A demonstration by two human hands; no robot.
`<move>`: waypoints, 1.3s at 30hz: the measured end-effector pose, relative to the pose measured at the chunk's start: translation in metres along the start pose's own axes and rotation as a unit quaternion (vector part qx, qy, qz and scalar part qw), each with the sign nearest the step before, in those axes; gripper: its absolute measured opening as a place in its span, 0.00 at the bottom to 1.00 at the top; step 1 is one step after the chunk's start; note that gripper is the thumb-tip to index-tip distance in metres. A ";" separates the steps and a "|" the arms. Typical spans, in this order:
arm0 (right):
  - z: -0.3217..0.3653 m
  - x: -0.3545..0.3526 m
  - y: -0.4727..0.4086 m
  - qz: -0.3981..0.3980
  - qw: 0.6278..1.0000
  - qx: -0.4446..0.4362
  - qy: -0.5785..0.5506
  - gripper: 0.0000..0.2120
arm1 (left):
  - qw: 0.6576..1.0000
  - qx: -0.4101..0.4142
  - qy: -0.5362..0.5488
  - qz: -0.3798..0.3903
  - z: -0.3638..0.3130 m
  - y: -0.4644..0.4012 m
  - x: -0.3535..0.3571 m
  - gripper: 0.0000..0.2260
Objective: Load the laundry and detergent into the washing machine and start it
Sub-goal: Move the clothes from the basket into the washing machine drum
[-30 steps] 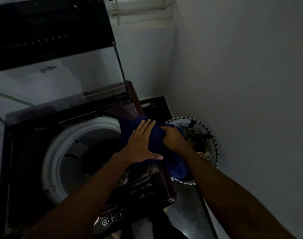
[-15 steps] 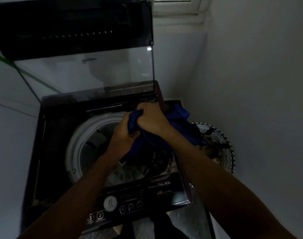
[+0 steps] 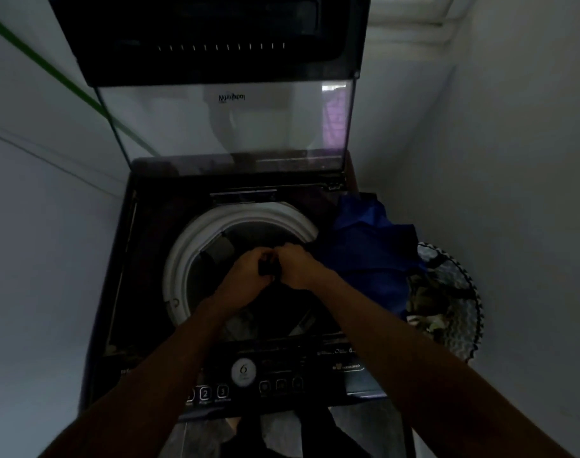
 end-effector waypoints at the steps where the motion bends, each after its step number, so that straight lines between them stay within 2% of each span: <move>1: -0.003 0.000 0.003 -0.012 1.000 -0.009 0.002 0.09 | 1.000 0.007 -0.012 0.003 0.000 -0.002 0.003 0.26; 3: -0.012 -0.007 0.013 -0.064 0.998 -0.022 0.009 0.08 | 1.000 0.018 -0.016 0.002 -0.009 -0.008 0.009 0.25; 4: -0.018 -0.012 0.018 -0.088 0.995 -0.014 0.036 0.11 | 1.000 0.027 -0.009 0.003 -0.018 -0.011 0.013 0.25; 6: -0.030 -0.025 0.036 -0.115 0.986 0.026 0.120 0.27 | 0.998 0.055 0.002 0.007 -0.035 -0.021 0.021 0.28; 8: -0.048 -0.039 0.056 -0.134 0.977 0.062 0.151 0.44 | 0.996 0.086 -0.009 0.028 -0.052 -0.032 0.032 0.36; 10: -0.073 -0.047 0.073 -0.130 0.980 0.094 0.115 0.57 | 0.989 0.115 -0.059 0.069 -0.066 -0.041 0.045 0.43; 12: -0.100 -0.052 0.087 -0.105 0.984 0.131 0.057 0.66 | 0.974 0.144 -0.136 0.110 -0.082 -0.048 0.058 0.46; 15: -0.133 -0.048 0.102 -0.047 0.985 0.160 -0.038 0.70 | 0.934 0.207 -0.267 0.119 -0.100 -0.059 0.079 0.50; 18: -0.151 -0.043 0.106 -0.009 0.977 0.164 -0.136 0.70 | 0.918 0.183 -0.330 0.118 -0.113 -0.066 0.092 0.56; 22: -0.164 -0.030 0.107 0.009 0.946 0.148 -0.290 0.66 | 0.912 0.163 -0.354 0.126 -0.125 -0.071 0.091 0.62; 24: -0.166 -0.025 0.110 0.010 0.923 0.135 -0.360 0.60 | 0.907 0.150 -0.366 0.144 -0.127 -0.073 0.088 0.62; 27: -0.163 -0.027 0.116 -0.012 0.906 0.112 -0.408 0.55 | 0.909 0.154 -0.359 0.144 -0.127 -0.072 0.088 0.61; 30: -0.152 -0.039 0.119 -0.066 0.919 0.098 -0.377 0.59 | 0.911 0.174 -0.354 0.117 -0.124 -0.071 0.088 0.58; 31: -0.155 -0.039 0.115 -0.076 0.925 0.085 -0.363 0.56 | 0.915 0.182 -0.344 0.105 -0.124 -0.070 0.088 0.57; 36: -0.129 -0.062 0.112 -0.126 0.961 0.045 -0.241 0.28 | 0.960 0.206 -0.185 0.048 -0.120 -0.064 0.072 0.44; 39: -0.101 -0.072 0.104 -0.134 0.972 0.023 -0.190 0.19 | 0.962 0.226 -0.156 0.010 -0.111 -0.053 0.053 0.38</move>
Point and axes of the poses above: each hand's wrist, its own y-axis away from the middle knuckle, its own x-axis out of the palm, z = x × y, the point moved 1 cm from there along -y, towards the middle knuckle, and after that the axes turned 9 degrees about z, right-handed, at the moved point
